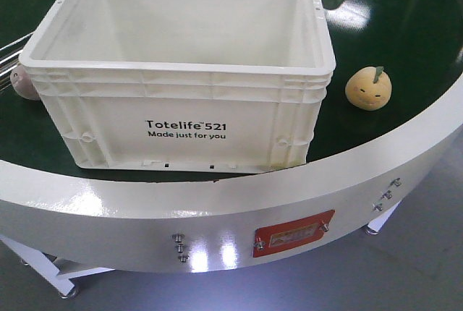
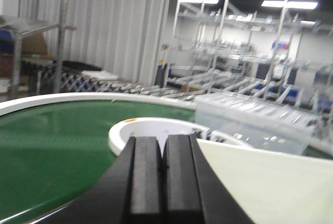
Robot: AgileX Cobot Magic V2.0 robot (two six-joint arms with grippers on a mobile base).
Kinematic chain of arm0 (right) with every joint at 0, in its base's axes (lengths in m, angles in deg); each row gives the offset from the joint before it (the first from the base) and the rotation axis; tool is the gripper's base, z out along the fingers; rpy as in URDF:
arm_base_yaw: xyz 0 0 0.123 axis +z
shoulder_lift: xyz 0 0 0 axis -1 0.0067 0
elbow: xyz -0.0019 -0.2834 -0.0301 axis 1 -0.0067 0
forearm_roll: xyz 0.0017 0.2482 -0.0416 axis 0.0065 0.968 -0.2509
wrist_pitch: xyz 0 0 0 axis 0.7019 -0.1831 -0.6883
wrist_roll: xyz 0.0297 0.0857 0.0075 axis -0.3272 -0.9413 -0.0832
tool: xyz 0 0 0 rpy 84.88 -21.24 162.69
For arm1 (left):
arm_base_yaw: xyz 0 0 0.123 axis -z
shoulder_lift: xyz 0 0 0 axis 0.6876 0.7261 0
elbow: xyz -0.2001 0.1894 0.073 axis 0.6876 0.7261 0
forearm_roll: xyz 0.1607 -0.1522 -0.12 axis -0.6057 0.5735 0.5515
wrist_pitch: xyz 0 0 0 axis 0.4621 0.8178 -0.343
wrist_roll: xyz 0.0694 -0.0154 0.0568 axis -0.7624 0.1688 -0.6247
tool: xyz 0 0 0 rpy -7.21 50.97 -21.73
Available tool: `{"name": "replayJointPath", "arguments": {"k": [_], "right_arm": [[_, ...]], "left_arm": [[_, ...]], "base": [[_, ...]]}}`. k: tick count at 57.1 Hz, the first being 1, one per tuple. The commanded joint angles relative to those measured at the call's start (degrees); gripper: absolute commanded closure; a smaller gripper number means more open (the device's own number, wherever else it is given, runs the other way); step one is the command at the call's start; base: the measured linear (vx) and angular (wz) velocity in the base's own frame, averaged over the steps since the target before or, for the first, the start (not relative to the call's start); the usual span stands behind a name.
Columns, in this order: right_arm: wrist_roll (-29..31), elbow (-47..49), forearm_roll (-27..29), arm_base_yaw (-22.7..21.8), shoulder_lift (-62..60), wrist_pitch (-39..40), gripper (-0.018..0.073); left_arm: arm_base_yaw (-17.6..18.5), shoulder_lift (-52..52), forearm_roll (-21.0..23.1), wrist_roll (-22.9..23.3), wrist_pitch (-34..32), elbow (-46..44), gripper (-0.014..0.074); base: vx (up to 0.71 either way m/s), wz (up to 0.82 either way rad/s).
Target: Place moving items into box and shelve
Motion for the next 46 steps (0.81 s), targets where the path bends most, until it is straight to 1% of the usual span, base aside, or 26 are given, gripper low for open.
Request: {"name": "replayJointPath", "arguments": {"k": [1,5,9,11,17,31,34,40,46], "right_arm": [[-0.49,4.65,-0.20,0.06,2.09,4.13,0.0567],[-0.55,5.98,0.98,0.06,2.15,5.47,0.0567],[-0.55,6.10,1.40,0.06,2.15,9.80,0.0567],[-0.55,6.10,1.35,0.06,2.15,10.73,0.0567],[-0.17,6.10,0.84,0.06,2.15,10.16,0.0567],[-0.17,6.10,0.46,0.06,2.67,0.42,0.0567],[-0.17,6.10,0.53,0.06,3.73,-1.67,0.0567],[-0.17,6.81,2.15,0.06,6.72,-5.33,0.0567],[0.36,10.37,3.46,0.06,10.95,-10.76,0.0566]], "left_arm": [[0.23,5.86,0.26,-3.95,-1.99,-6.28,0.0603],[0.23,9.43,0.30,-4.51,-2.25,-9.02,0.0603],[0.23,12.34,0.30,-4.18,-2.38,-11.11,0.0603],[0.23,13.14,0.30,-4.18,-2.38,-11.59,0.0603],[0.23,14.46,0.30,-4.18,-2.93,-11.89,0.0603],[0.23,14.46,0.25,-4.41,2.65,-11.89,0.0603],[0.23,14.77,0.25,-5.05,3.48,-11.89,0.0603],[0.23,16.40,0.30,-7.04,4.76,-11.89,0.0603],[0.23,18.99,0.30,-7.28,6.00,-11.93,0.0603]], "base": [[0.00,0.00],[0.00,0.00],[0.00,0.00],[0.00,0.00],[0.00,0.00],[0.00,0.00],[0.00,0.00],[0.00,0.00],[0.00,0.00]]}}
